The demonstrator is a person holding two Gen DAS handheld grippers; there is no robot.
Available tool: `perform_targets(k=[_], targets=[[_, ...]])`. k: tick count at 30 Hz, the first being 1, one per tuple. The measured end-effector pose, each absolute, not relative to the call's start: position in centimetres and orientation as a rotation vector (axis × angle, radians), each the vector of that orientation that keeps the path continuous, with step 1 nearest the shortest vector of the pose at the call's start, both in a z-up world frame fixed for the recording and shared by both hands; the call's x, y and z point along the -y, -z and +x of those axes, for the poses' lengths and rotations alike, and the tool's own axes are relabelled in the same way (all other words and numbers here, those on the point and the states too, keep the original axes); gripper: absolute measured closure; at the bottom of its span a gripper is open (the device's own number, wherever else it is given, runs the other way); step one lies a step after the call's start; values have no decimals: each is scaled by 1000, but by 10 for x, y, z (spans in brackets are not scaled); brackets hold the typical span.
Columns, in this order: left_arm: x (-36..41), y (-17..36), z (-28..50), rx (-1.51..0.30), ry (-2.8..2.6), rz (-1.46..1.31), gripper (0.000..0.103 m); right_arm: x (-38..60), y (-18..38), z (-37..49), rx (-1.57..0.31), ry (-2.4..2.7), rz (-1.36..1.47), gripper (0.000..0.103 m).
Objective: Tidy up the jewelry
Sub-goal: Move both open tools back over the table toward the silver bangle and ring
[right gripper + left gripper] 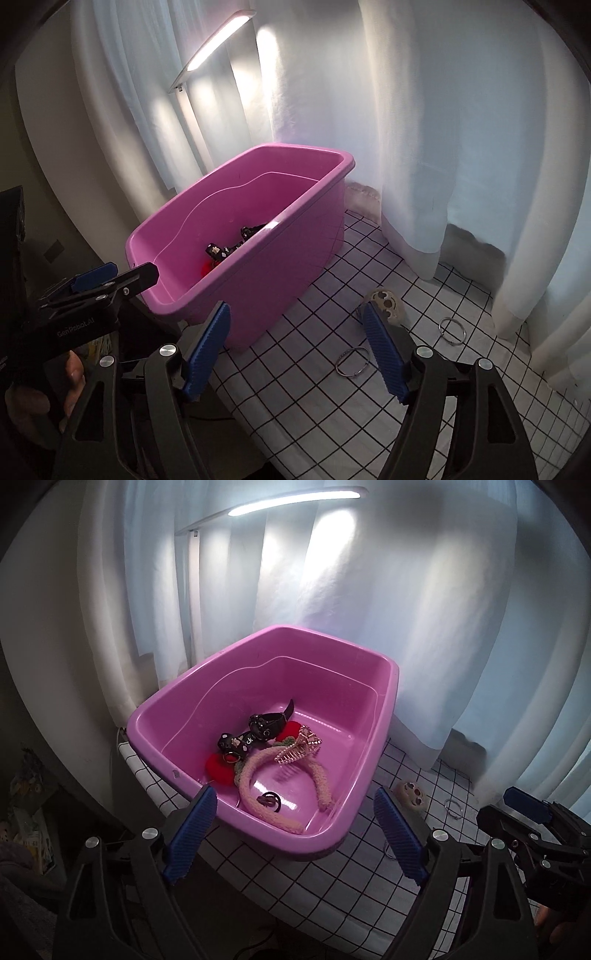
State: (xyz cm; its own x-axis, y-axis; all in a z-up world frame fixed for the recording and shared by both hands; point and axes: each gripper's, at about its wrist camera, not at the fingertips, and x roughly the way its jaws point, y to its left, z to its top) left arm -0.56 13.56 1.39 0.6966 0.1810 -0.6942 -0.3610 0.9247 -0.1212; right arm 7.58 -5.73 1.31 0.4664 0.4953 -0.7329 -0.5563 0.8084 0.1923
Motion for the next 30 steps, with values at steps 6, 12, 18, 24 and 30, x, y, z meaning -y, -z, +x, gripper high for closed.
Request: perform_targets(k=[6, 12, 18, 24, 30], targets=[[-84, -11, -23, -731, -264, -268, 16, 146, 1, 45, -872, -603, -18, 30], [-29, 4, -36, -755, -258, -252, 16, 211, 23, 26, -903, -582, 4, 29], [13, 33, -46, -800, -290, -255, 16, 243, 44, 25, -924, -595, -42, 29], [30, 66, -39, -847, -326, -266, 16, 260, 65, 41, -933, -592, -89, 29], [29, 97, -10, -880, -351, -260, 16, 260, 92, 78, -964, -554, -83, 29]])
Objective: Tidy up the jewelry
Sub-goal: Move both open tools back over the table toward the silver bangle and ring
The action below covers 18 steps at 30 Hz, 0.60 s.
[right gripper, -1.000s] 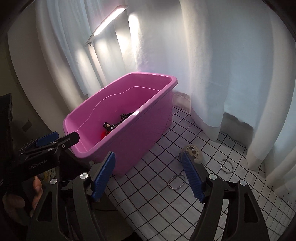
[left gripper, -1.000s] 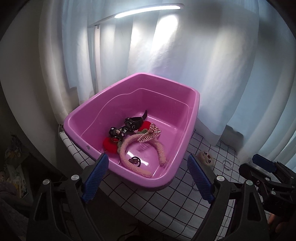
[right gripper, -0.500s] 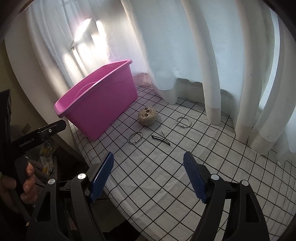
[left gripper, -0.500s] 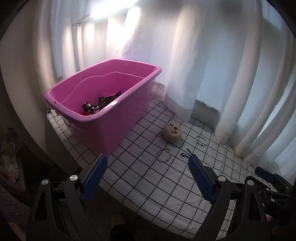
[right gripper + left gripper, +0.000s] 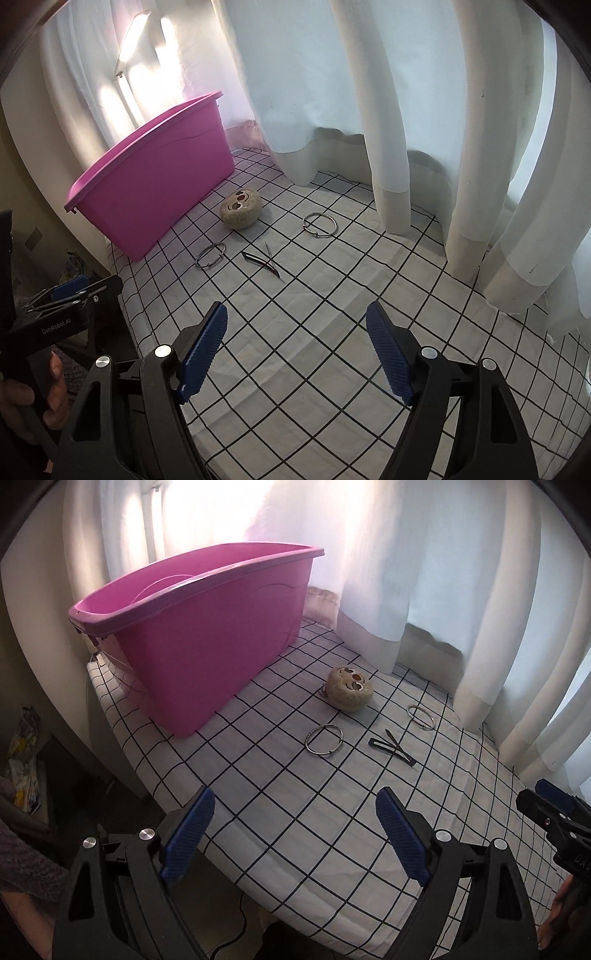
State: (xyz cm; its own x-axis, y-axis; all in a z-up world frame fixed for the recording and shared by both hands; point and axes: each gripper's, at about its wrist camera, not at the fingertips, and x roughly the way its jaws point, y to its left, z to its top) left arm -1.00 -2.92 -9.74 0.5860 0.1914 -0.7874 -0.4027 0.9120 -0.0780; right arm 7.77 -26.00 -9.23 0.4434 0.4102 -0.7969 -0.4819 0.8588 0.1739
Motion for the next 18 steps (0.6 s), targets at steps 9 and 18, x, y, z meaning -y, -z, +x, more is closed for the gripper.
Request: perform_targets(k=[9, 18], targets=[[19, 147, 46, -895, -354, -256, 16, 228, 135, 138, -938, -555, -174, 29], [15, 178, 80, -897, -362, -237, 16, 211, 174, 174, -952, -585, -184, 29]])
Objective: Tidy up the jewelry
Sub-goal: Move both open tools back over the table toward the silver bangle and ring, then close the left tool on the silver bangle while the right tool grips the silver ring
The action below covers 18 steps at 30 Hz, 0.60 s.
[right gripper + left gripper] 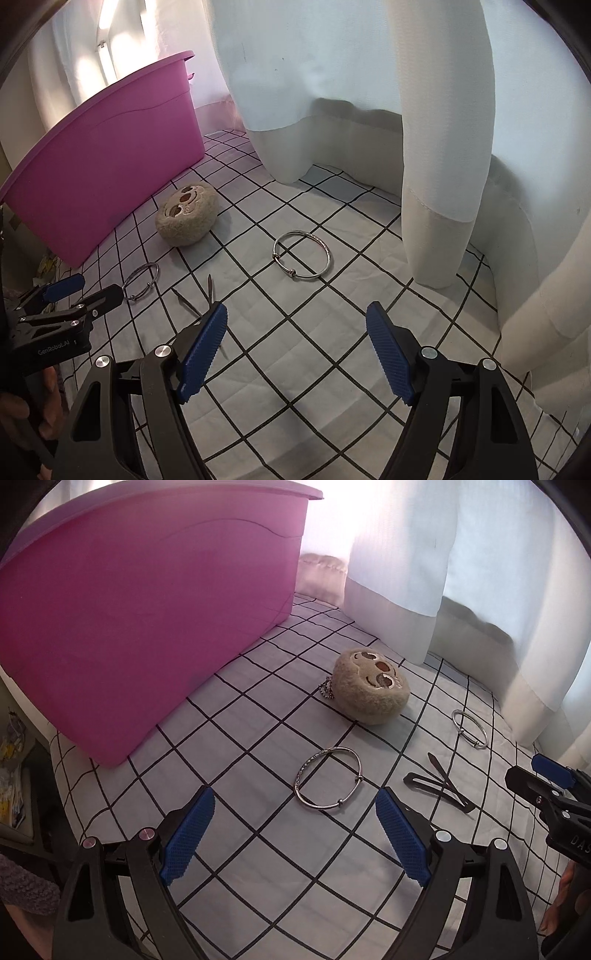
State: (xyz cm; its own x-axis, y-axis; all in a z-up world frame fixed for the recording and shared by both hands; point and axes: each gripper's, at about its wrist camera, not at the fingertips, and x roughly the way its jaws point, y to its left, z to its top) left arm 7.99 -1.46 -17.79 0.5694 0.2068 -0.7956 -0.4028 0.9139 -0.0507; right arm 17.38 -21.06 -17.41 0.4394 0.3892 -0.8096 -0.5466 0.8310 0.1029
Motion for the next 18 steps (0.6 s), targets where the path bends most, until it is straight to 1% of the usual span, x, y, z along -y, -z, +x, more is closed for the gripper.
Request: perform_targets(k=[11, 18], targets=[[18, 200, 96, -936, -355, -211, 15, 200, 195, 196, -969, -582, -201, 29], [17, 203, 102, -935, -366, -205, 6, 192, 200, 207, -980, -565, -227, 29]])
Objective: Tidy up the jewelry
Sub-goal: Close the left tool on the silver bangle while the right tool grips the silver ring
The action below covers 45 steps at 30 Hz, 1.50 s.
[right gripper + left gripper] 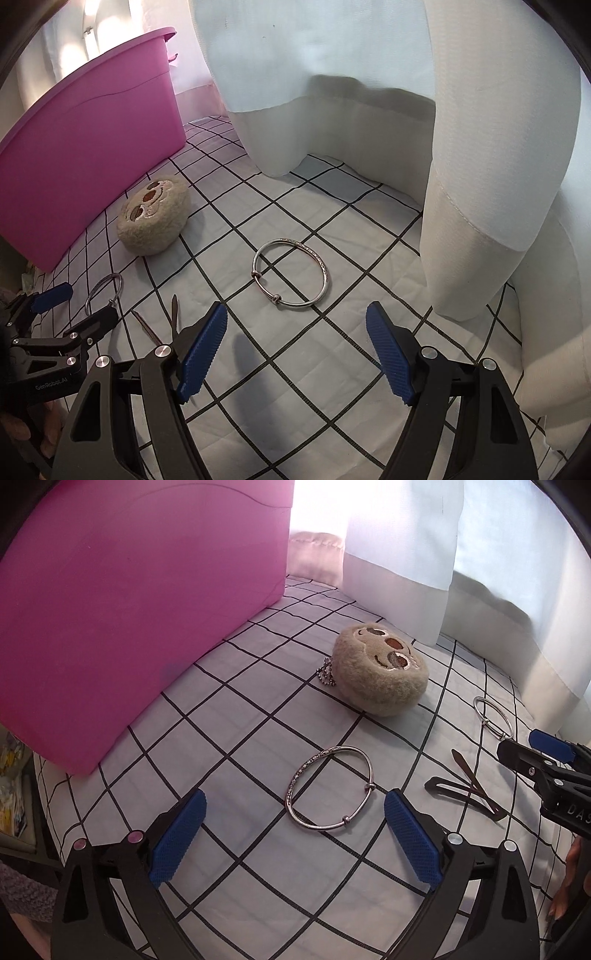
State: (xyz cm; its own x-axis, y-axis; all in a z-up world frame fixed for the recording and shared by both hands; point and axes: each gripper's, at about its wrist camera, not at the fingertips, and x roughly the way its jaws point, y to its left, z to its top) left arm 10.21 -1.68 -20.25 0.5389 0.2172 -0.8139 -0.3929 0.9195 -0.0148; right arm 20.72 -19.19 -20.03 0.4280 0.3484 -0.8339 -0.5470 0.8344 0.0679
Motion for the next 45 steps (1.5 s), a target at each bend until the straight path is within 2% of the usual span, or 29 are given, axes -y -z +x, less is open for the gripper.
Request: perform_targets(k=[8, 12, 18, 20, 22, 24, 25, 26, 27, 28, 45], targets=[[14, 203, 109, -933, -372, -203, 5, 173, 206, 219, -961, -537, -316, 29], [12, 203, 112, -932, -375, -205, 5, 167, 209, 227, -958, -542, -323, 24], [9, 204, 115, -934, -376, -207, 6, 166, 208, 228, -947, -568, -331, 24], [8, 203, 114, -929, -373, -206, 9, 165, 208, 228, -946, -570, -332, 27], [9, 202, 114, -913, -369, -197, 20, 165, 207, 226, -937, -580, -336, 34], [11, 201, 113, -903, -360, -187, 28, 168, 204, 222, -925, -591, -335, 52], [12, 200, 113, -896, -355, -185, 34, 168, 204, 220, -919, -592, -337, 57], [13, 200, 112, -890, -351, -180, 38, 168, 204, 219, -915, -590, -342, 57], [14, 199, 112, -884, -345, -176, 46, 168, 204, 218, -911, -591, -341, 57], [15, 198, 111, -878, -339, -171, 59, 168, 204, 218, -912, -593, -338, 57], [11, 180, 94, -797, -312, -204, 60, 180, 190, 203, -897, -610, -259, 57]])
